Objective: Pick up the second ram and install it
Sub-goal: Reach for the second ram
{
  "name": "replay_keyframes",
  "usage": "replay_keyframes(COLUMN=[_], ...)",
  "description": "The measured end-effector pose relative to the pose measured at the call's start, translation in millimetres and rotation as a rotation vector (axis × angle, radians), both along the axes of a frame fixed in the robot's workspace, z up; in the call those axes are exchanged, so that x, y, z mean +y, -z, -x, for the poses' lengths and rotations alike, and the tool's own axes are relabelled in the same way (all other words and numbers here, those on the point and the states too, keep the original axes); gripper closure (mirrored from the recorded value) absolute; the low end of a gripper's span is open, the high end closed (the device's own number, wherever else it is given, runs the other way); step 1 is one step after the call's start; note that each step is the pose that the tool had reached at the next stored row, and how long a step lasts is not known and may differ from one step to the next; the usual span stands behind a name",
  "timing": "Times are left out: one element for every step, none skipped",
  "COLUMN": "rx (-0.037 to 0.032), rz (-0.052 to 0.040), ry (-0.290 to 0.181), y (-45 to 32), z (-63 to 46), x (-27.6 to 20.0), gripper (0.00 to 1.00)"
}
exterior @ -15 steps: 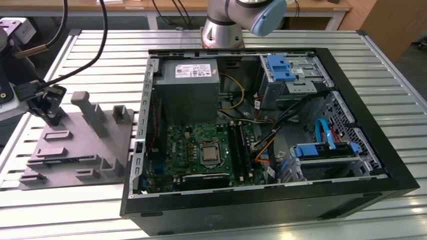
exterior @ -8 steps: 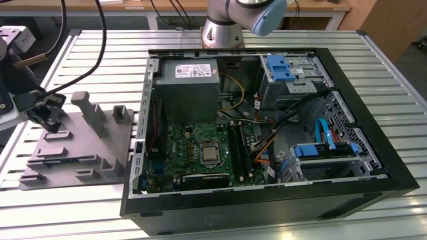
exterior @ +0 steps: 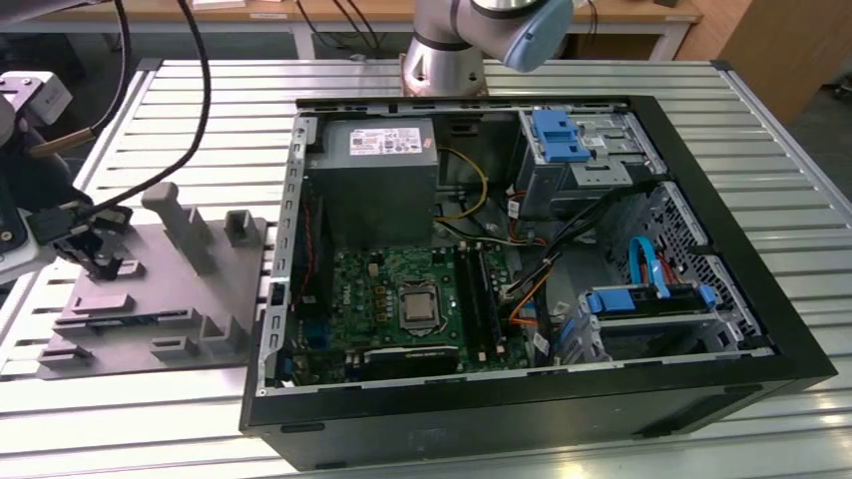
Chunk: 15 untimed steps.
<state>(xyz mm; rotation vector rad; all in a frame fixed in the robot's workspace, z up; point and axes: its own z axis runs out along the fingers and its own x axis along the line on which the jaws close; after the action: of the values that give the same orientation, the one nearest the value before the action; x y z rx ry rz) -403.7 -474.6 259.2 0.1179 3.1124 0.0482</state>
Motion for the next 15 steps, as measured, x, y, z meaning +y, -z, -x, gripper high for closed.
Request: replay_keyframes(rx=[-0.0001, -0.0002, 0.0, 0.0001, 0.0001, 0.0, 0.0002, 0.0001, 0.0002, 0.0, 0.0001, 0.0001, 0.0, 0.0, 0.0], rz=[0.0001, 0.0002, 0.0005, 0.0007, 0.0007, 0.0008, 0.0009, 0.0009, 0.0009, 0.0008, 0.0009, 0.0009, 0.0008, 0.0008, 0.0008], ry=[0.0, 0.0, 0.0, 0.0, 0.0, 0.0, 0.0, 0.0, 0.0, 0.0, 0.0, 0.0, 0.0, 0.0, 0.0], y=[1.8, 3.6, 5.3, 7.1, 9.0, 10.8, 12.5, 14.3, 16.1, 18.0, 19.9, 21.6, 23.5, 25.3, 26.8], z=[-0.1, -0.1, 0.0, 0.0, 0.0, 0.0, 0.0, 0.0, 0.0, 0.1, 0.1, 0.2, 0.2, 0.2, 0.2], x=[-1.0, -1.9, -2.7, -3.7, -4.6, -5.5, -6.6, -7.7, -9.3, -11.1, -13.3, -15.3, -17.6, -19.2, -20.1], gripper=[0.9, 0.9, 0.9, 0.9, 0.9, 0.9, 0.9, 0.9, 0.9, 0.9, 0.9, 0.9, 0.9, 0.9, 0.9])
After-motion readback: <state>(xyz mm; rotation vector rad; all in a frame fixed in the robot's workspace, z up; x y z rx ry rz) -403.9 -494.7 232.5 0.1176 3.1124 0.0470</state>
